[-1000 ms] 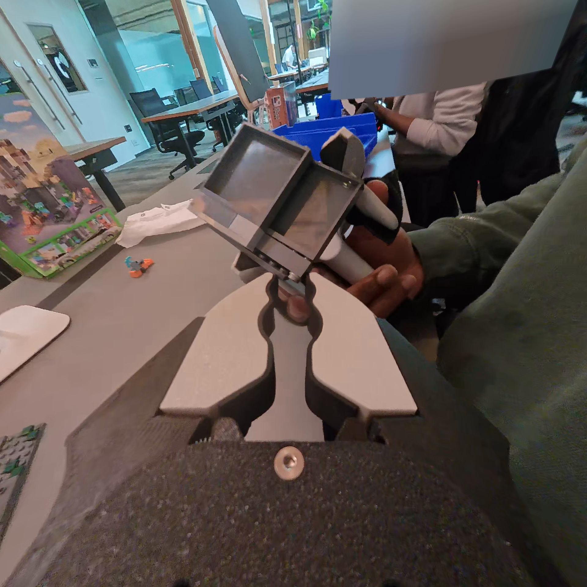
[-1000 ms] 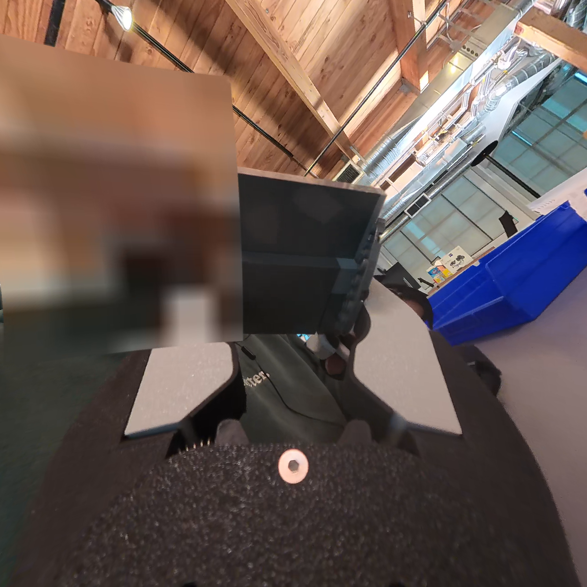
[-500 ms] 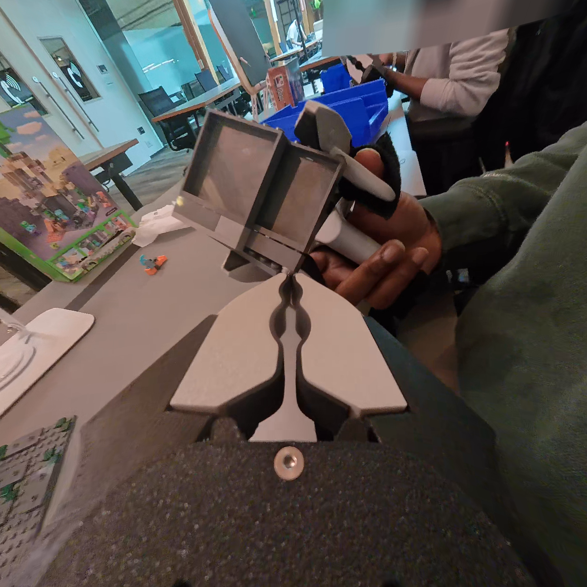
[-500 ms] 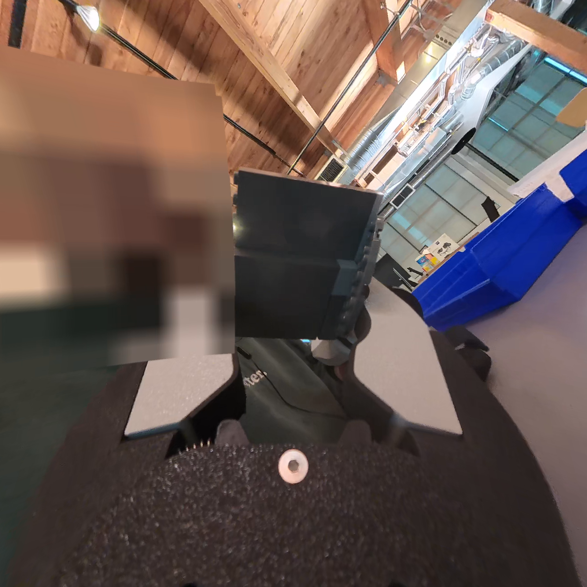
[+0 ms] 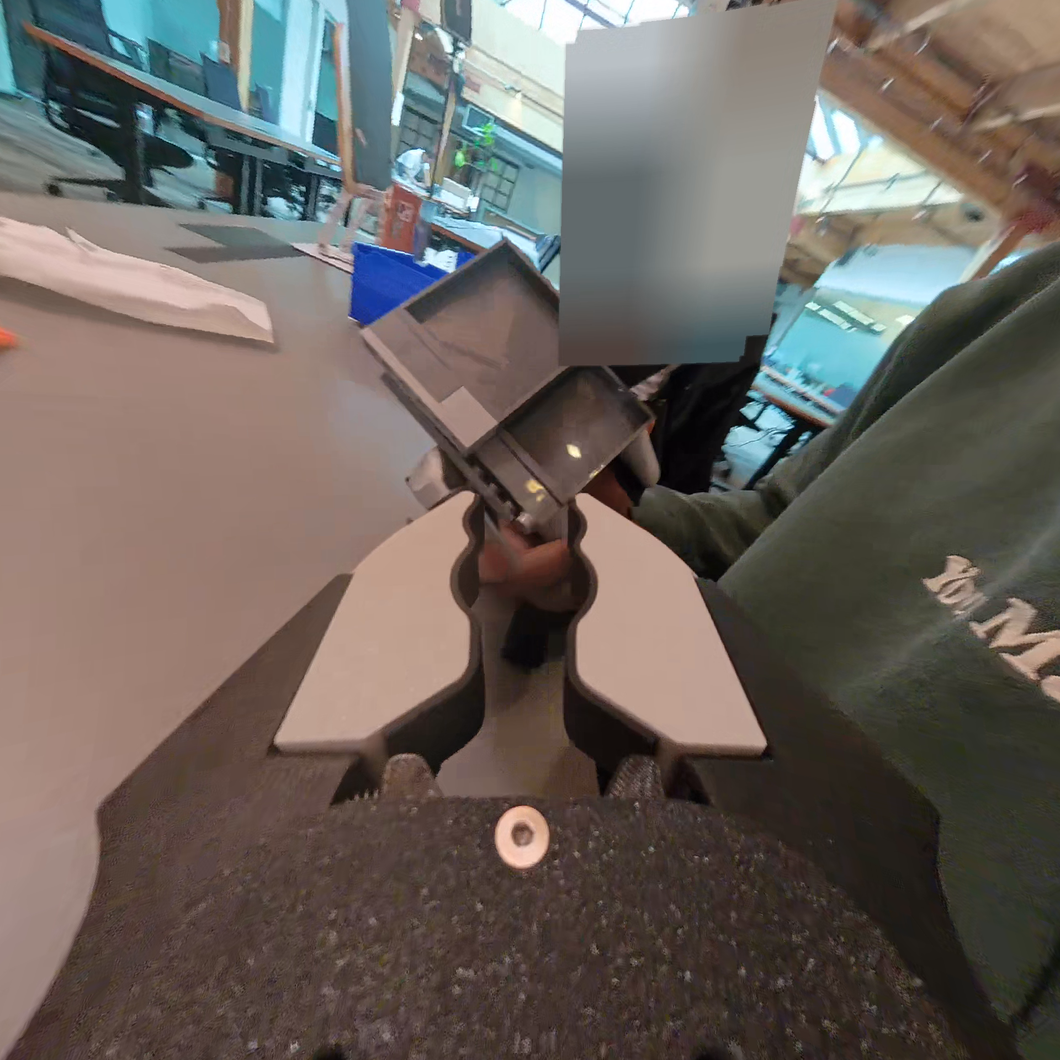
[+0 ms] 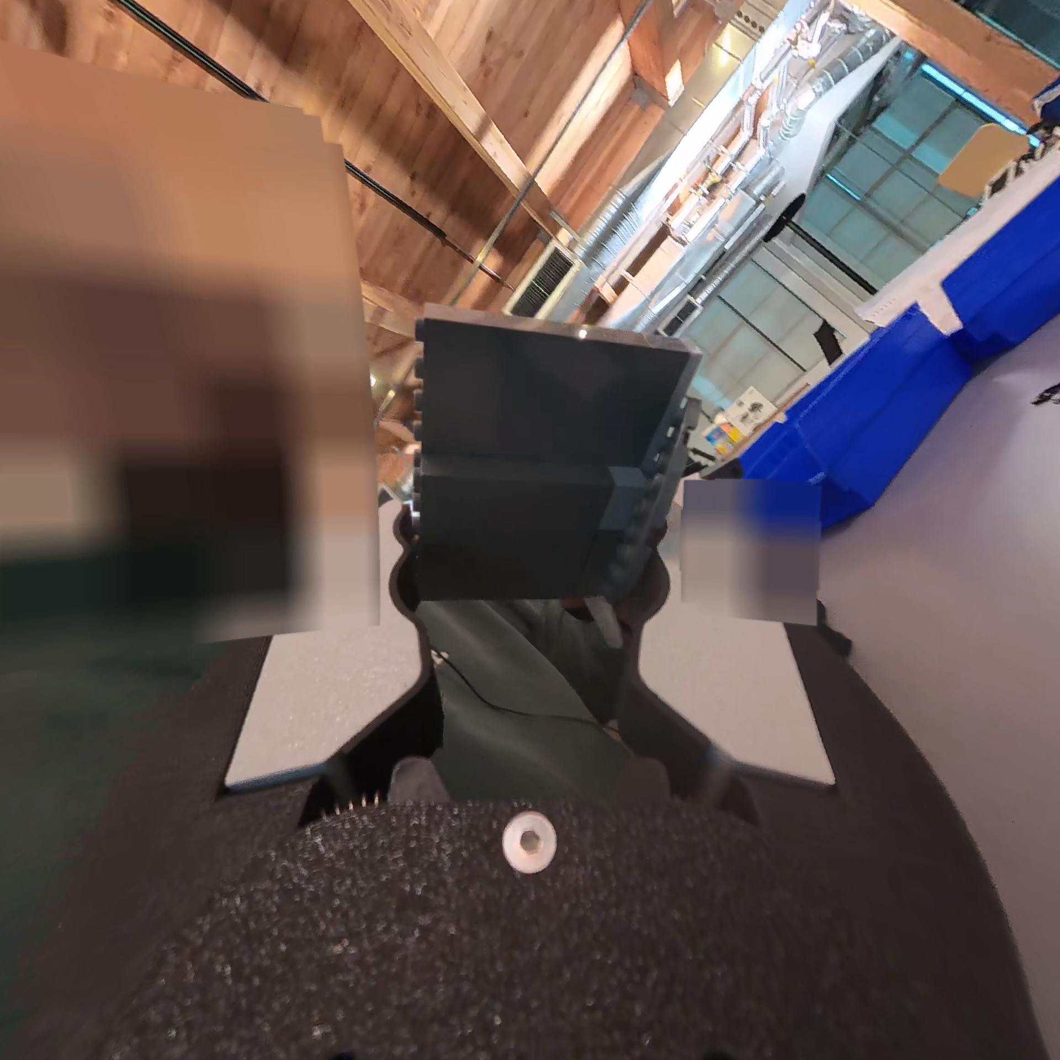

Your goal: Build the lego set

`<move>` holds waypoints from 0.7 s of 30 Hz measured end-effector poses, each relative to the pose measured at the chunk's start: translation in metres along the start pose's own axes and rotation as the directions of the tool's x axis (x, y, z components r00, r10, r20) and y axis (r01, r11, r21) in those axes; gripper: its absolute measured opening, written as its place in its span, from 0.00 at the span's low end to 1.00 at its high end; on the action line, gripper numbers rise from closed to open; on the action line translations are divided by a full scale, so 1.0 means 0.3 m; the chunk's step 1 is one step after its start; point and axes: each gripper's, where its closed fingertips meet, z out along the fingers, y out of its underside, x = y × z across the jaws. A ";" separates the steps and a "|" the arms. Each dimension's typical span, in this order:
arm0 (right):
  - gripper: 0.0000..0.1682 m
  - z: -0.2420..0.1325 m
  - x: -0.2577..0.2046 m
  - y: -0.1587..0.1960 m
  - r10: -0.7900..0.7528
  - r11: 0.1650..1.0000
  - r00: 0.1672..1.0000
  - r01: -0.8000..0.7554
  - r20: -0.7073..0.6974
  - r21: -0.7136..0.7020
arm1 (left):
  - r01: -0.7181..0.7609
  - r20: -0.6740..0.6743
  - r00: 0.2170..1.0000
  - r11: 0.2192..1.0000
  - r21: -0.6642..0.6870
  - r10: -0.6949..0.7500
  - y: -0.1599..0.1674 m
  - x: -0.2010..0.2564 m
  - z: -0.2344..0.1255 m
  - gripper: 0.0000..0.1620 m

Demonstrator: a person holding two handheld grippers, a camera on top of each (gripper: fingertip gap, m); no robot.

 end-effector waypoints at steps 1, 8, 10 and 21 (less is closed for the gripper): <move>0.45 0.002 0.008 0.006 -0.013 1.000 1.000 0.013 -0.023 -0.018 | 0.035 -0.015 0.999 0.999 -0.003 -0.035 0.005 -0.001 0.002 0.19; 0.45 0.010 0.054 0.057 -0.140 0.973 0.973 0.101 -0.183 -0.207 | 0.263 -0.149 0.954 0.965 -0.011 -0.262 0.035 -0.003 -0.014 0.23; 0.45 0.012 0.069 0.078 -0.192 0.954 0.956 0.129 -0.221 -0.272 | 0.275 -0.153 0.949 0.961 -0.027 -0.276 0.051 -0.006 -0.016 0.23; 0.46 0.042 0.102 0.135 -0.477 0.811 0.839 0.306 -0.261 -0.498 | 0.228 -0.138 0.962 0.972 -0.061 -0.234 0.087 -0.037 -0.031 0.18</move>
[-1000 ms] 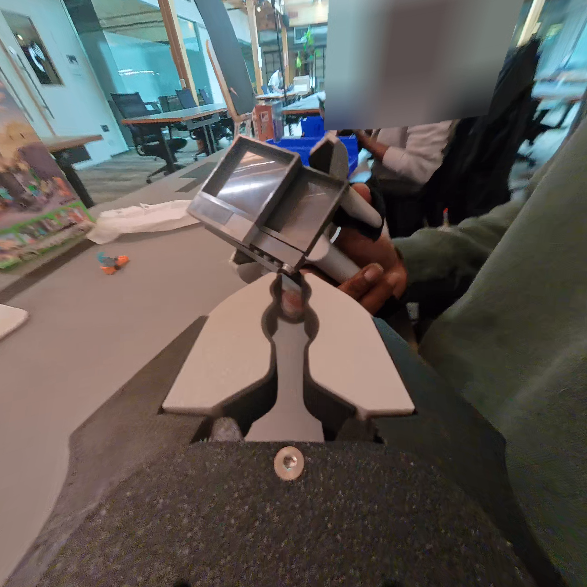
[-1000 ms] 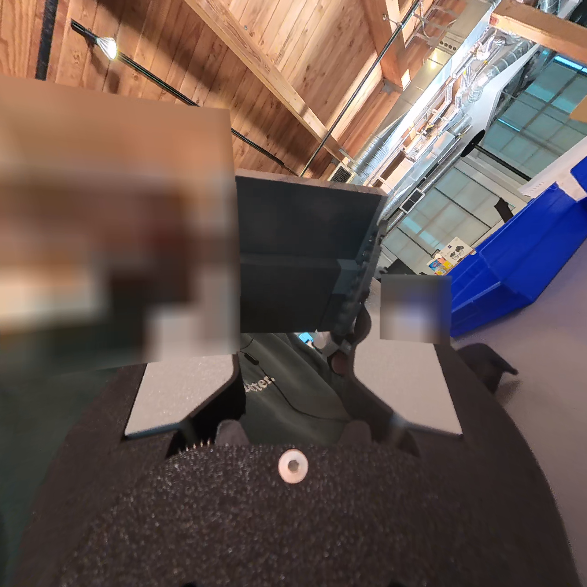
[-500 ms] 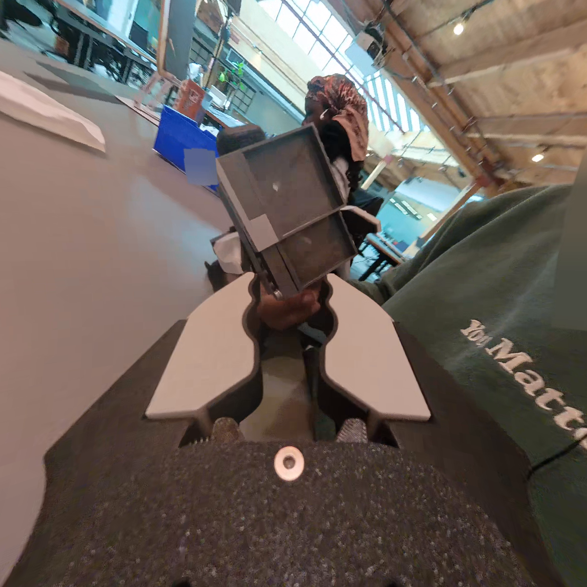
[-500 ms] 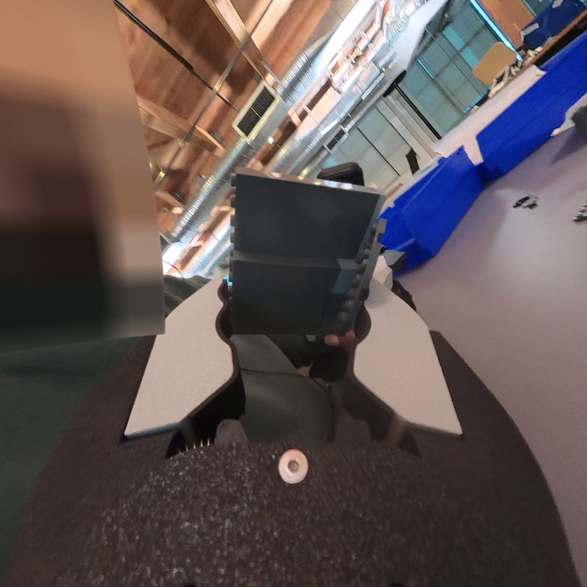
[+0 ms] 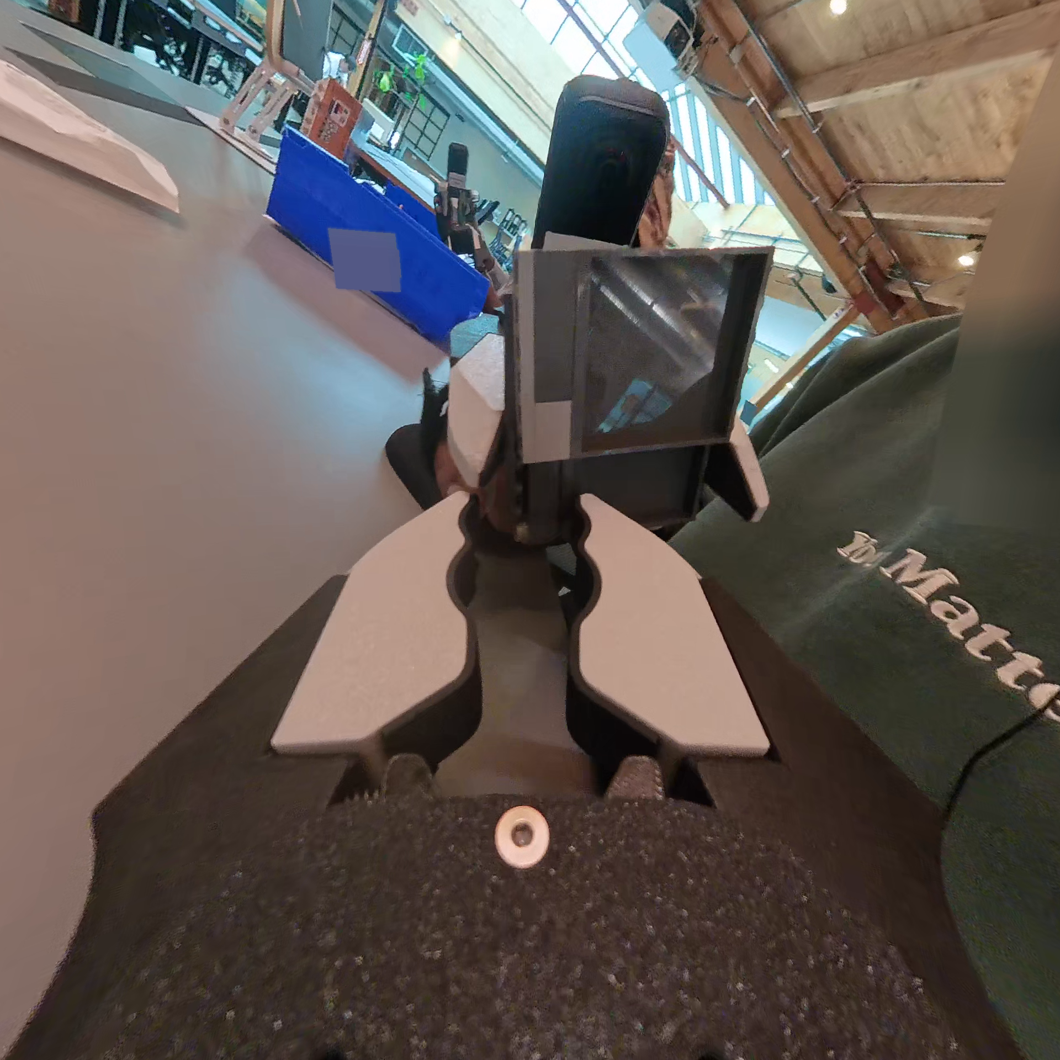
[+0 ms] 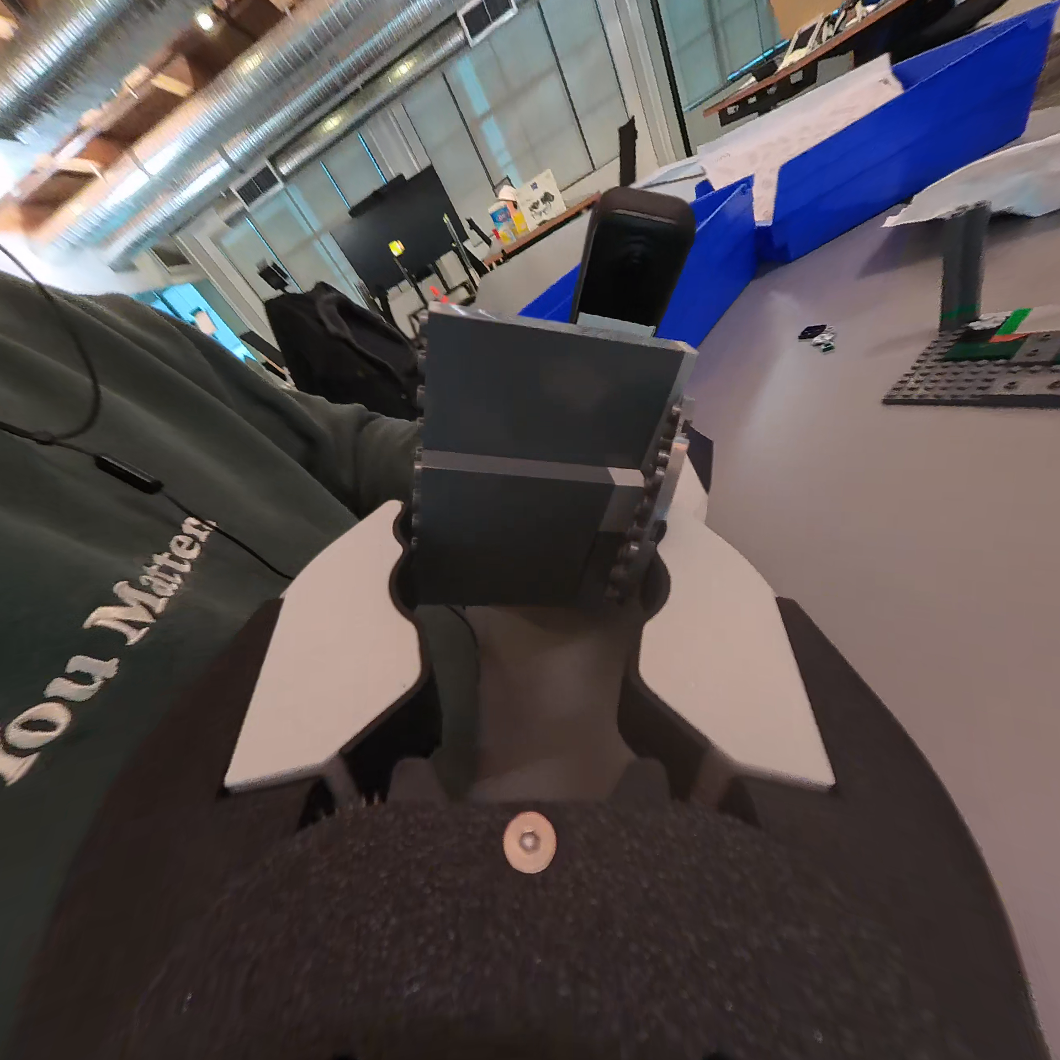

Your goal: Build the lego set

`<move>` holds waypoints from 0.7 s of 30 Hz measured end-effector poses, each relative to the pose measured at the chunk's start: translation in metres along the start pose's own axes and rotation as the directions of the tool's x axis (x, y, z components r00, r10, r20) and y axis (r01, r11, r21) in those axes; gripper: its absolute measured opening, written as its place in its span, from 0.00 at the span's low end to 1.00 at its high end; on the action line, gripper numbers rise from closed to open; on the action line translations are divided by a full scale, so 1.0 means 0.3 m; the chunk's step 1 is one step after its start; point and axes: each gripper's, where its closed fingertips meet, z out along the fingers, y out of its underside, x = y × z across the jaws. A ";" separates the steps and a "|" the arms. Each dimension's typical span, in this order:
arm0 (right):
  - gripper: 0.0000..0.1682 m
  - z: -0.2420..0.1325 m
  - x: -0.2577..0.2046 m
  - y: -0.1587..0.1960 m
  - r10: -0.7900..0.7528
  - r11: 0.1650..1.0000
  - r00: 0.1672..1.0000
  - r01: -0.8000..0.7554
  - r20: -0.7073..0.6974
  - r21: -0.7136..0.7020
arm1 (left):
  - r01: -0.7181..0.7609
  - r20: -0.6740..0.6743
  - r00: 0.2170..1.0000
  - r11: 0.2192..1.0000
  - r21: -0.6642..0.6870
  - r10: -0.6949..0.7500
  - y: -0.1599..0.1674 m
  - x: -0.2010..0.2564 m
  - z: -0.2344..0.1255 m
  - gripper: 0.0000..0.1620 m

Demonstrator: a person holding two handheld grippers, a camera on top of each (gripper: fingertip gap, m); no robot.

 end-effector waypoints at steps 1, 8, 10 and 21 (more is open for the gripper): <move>0.46 0.006 0.002 0.005 -0.021 1.000 1.000 0.021 -0.016 -0.013 | -0.008 -0.010 1.000 1.000 -0.001 0.008 0.001 0.007 0.002 0.17; 0.46 0.013 -0.016 0.013 -0.078 0.996 0.997 0.078 -0.005 -0.042 | -0.045 -0.052 0.998 0.999 -0.008 0.045 0.005 0.023 0.007 0.12; 0.46 0.012 -0.026 0.015 -0.077 0.996 0.997 0.078 0.020 -0.043 | -0.067 -0.069 0.995 0.998 -0.018 0.065 0.009 0.032 0.012 0.12; 0.47 0.007 -0.054 0.005 -0.017 1.000 0.991 0.017 0.136 -0.003 | -0.075 -0.114 0.991 0.997 -0.010 0.073 0.009 0.054 0.016 0.11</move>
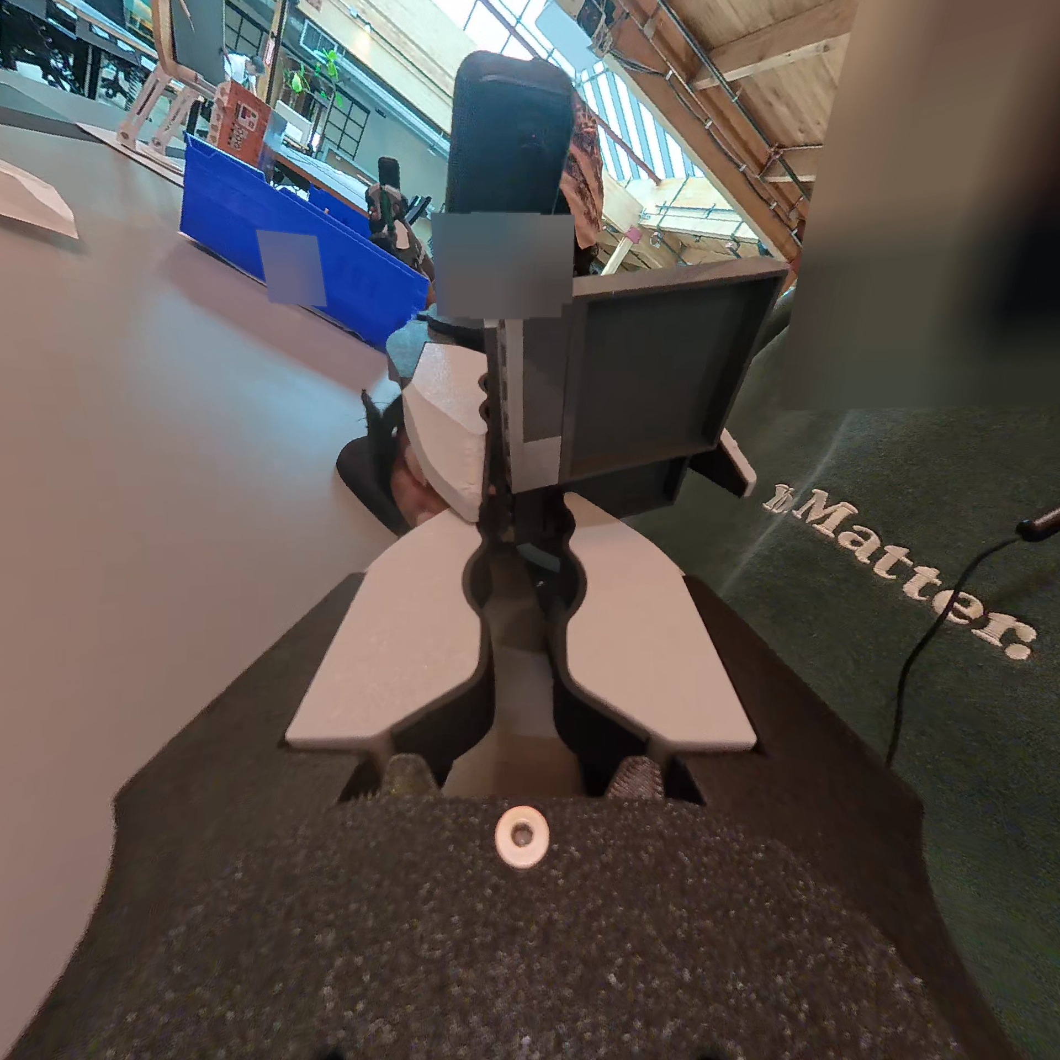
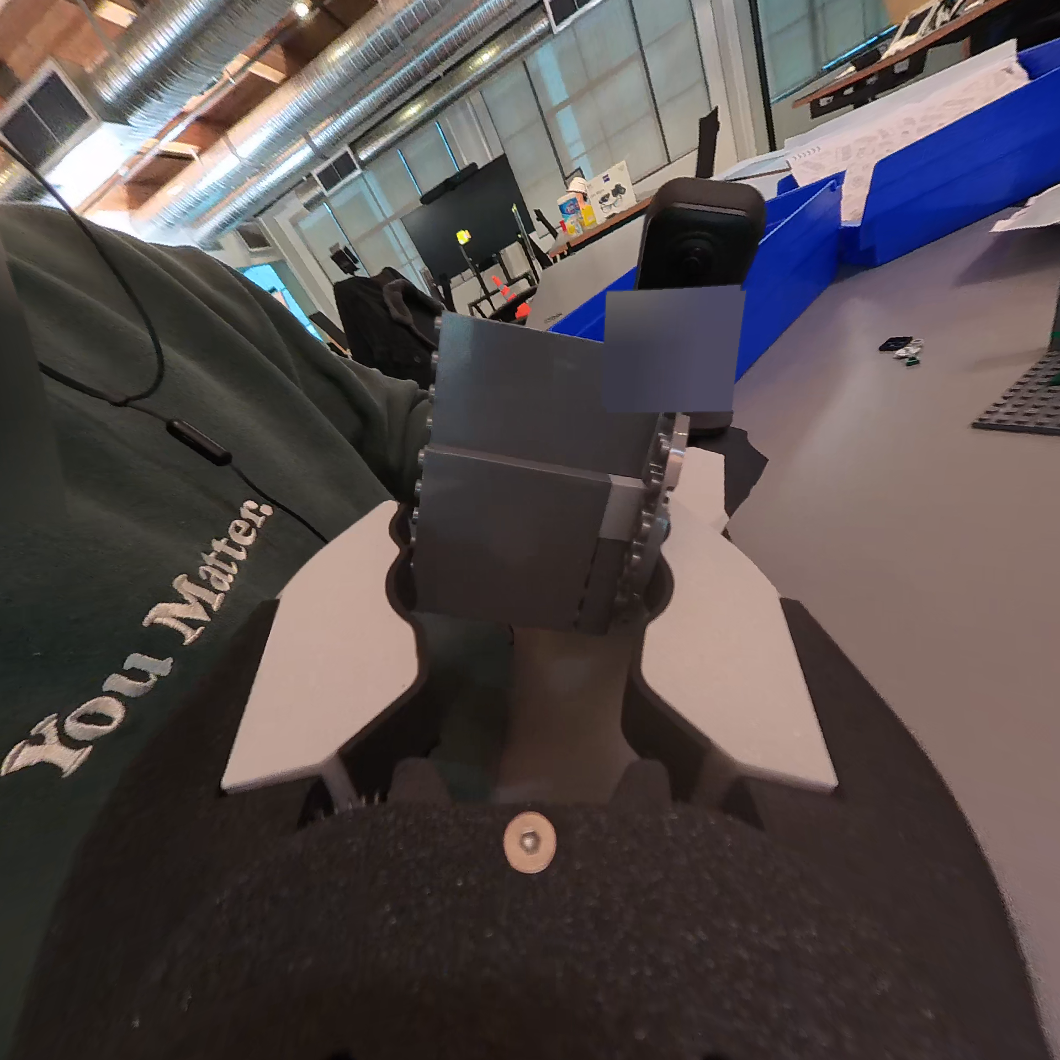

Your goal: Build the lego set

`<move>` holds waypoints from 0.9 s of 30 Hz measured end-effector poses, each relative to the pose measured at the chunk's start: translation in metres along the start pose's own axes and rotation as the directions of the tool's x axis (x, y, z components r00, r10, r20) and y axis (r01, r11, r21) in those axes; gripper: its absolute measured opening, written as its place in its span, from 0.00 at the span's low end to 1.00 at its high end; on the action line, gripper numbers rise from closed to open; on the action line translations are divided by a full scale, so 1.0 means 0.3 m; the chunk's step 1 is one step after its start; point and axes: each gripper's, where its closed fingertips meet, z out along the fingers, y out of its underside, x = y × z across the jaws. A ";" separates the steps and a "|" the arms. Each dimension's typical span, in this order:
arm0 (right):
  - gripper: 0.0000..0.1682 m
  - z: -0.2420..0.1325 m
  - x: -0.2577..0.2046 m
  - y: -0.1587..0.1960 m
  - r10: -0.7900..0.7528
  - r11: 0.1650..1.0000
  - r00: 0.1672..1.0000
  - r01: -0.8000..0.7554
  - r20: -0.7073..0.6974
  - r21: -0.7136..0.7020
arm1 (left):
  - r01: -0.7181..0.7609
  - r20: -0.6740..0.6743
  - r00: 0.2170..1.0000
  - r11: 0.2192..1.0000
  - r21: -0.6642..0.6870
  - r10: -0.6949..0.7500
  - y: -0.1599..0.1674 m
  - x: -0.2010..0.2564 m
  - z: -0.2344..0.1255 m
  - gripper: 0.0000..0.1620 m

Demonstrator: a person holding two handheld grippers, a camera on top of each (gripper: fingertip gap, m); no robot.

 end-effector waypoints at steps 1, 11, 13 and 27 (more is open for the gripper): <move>0.47 -0.001 -0.005 -0.005 0.012 1.000 1.000 -0.012 0.016 0.011 | 0.000 -0.007 1.000 1.000 0.005 0.000 -0.002 0.004 0.000 0.11; 0.48 -0.013 -0.041 -0.045 0.071 0.994 0.991 -0.080 0.115 0.075 | 0.038 -0.107 0.994 0.997 0.063 -0.031 -0.030 0.051 -0.013 0.11; 0.48 -0.025 -0.040 -0.058 0.073 0.992 0.990 -0.084 0.118 0.092 | 0.053 -0.141 0.989 0.995 0.078 -0.042 -0.037 0.065 -0.021 0.11; 0.13 -0.034 0.012 -0.078 0.099 0.990 0.994 -0.102 0.041 0.093 | 0.079 -0.208 0.976 0.994 0.075 -0.062 -0.039 0.094 -0.021 0.12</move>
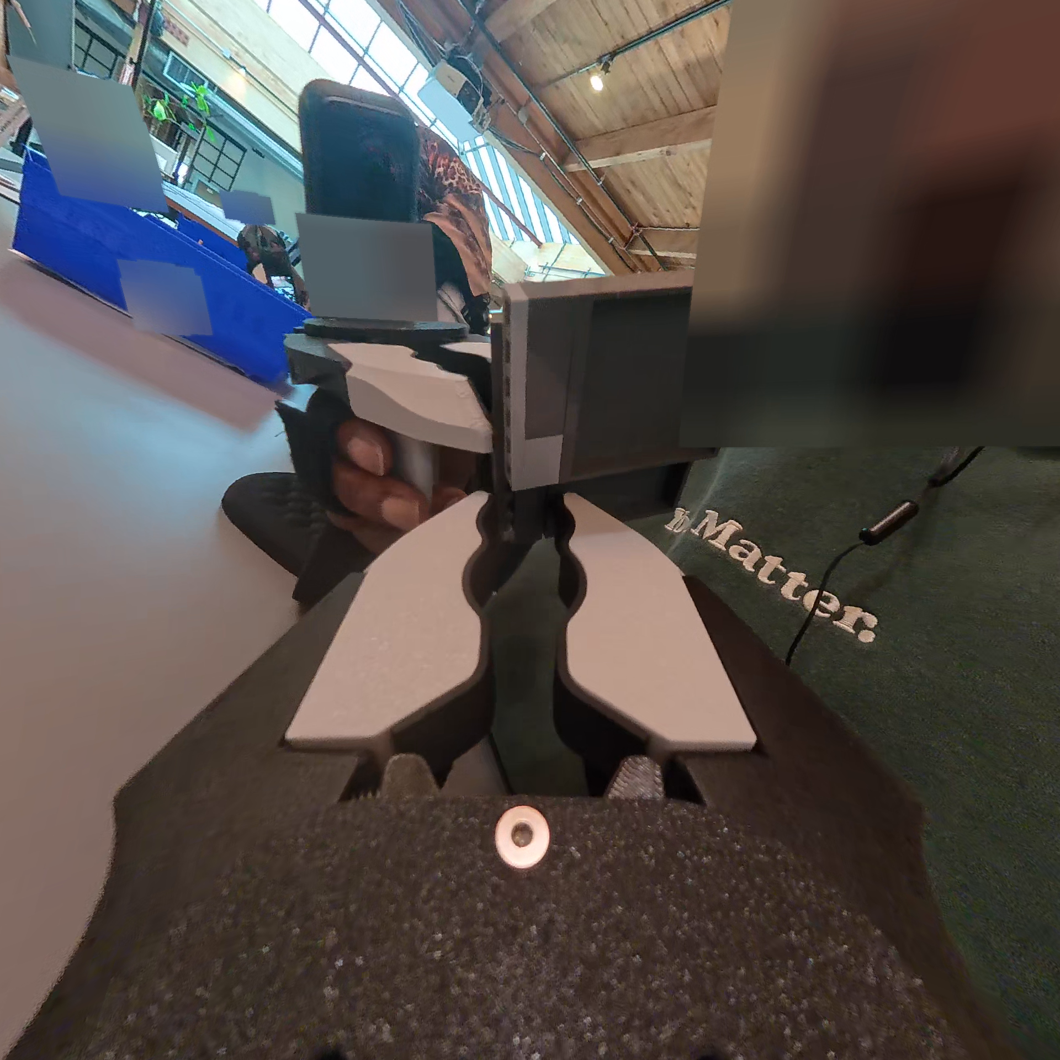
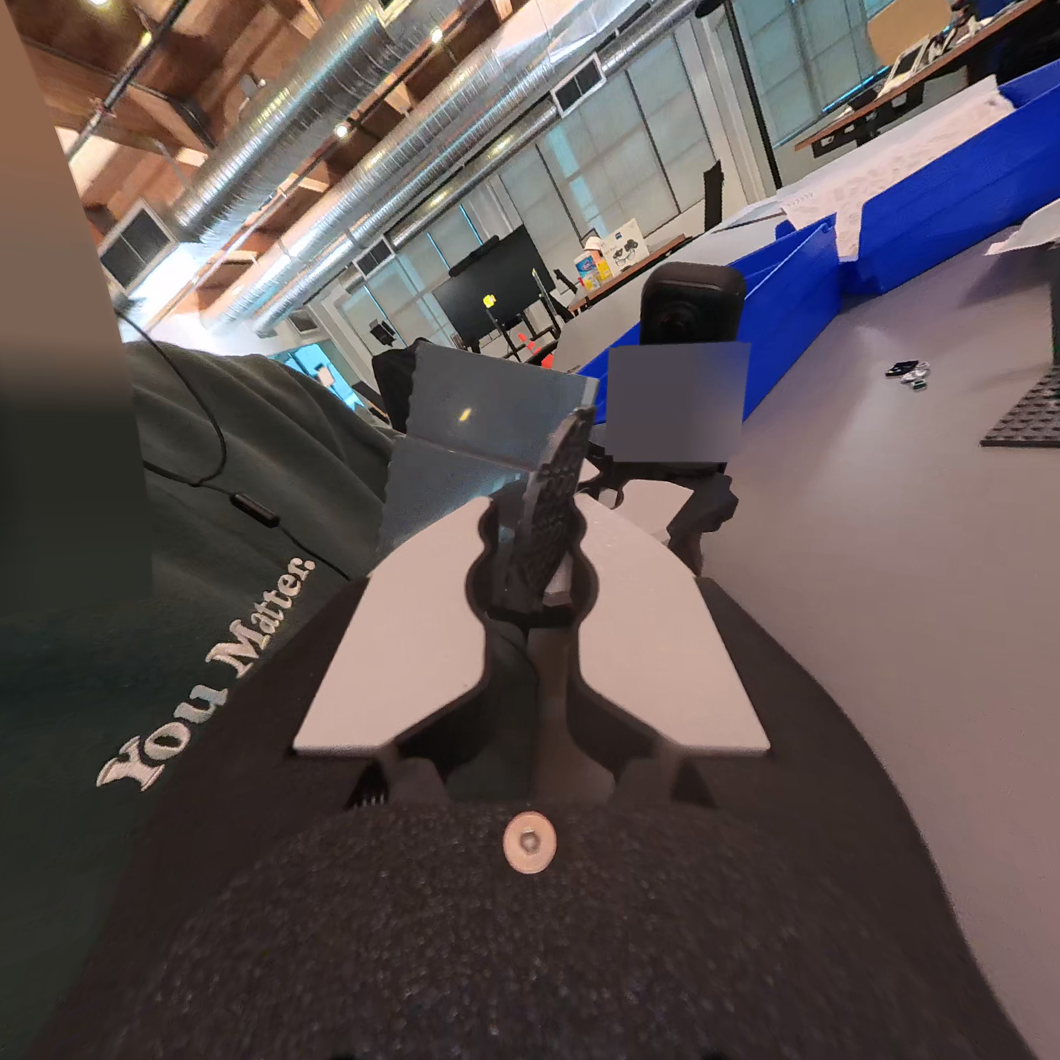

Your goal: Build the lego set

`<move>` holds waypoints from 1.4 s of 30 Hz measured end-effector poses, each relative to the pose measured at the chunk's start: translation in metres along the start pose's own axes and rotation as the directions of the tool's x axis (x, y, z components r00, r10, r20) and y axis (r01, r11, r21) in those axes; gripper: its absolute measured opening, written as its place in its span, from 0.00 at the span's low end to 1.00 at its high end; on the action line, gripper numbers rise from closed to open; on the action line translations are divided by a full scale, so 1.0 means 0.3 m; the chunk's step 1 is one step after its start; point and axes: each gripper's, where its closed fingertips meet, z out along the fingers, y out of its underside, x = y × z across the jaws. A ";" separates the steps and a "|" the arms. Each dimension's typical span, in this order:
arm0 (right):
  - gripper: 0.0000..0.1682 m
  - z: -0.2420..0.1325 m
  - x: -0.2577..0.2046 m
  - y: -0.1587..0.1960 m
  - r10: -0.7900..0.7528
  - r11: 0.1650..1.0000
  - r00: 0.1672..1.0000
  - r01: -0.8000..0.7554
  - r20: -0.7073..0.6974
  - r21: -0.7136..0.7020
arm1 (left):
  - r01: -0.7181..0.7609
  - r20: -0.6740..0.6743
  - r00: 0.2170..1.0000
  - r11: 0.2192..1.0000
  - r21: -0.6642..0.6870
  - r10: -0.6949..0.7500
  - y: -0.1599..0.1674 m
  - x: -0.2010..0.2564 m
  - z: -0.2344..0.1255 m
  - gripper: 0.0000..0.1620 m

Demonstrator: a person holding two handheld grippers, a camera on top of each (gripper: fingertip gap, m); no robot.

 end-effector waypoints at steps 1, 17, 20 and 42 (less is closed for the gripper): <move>0.11 -0.003 0.003 0.000 0.017 1.000 1.000 -0.017 0.008 0.006 | 0.005 -0.001 1.000 1.000 -0.003 -0.005 0.002 0.000 0.001 0.12; 0.09 -0.028 0.009 0.003 0.225 0.966 0.957 -0.243 0.181 0.086 | 0.139 -0.092 0.986 0.990 -0.038 -0.142 0.006 0.000 0.017 0.13; 0.10 -0.030 0.024 0.008 0.225 0.970 0.964 -0.235 0.139 0.067 | 0.152 -0.082 0.984 0.987 -0.049 -0.155 0.008 -0.011 0.012 0.12; 0.53 -0.059 0.072 0.044 0.000 0.997 0.984 -0.014 -0.177 -0.080 | 0.097 0.102 0.991 0.991 -0.090 -0.088 -0.017 -0.120 -0.010 0.11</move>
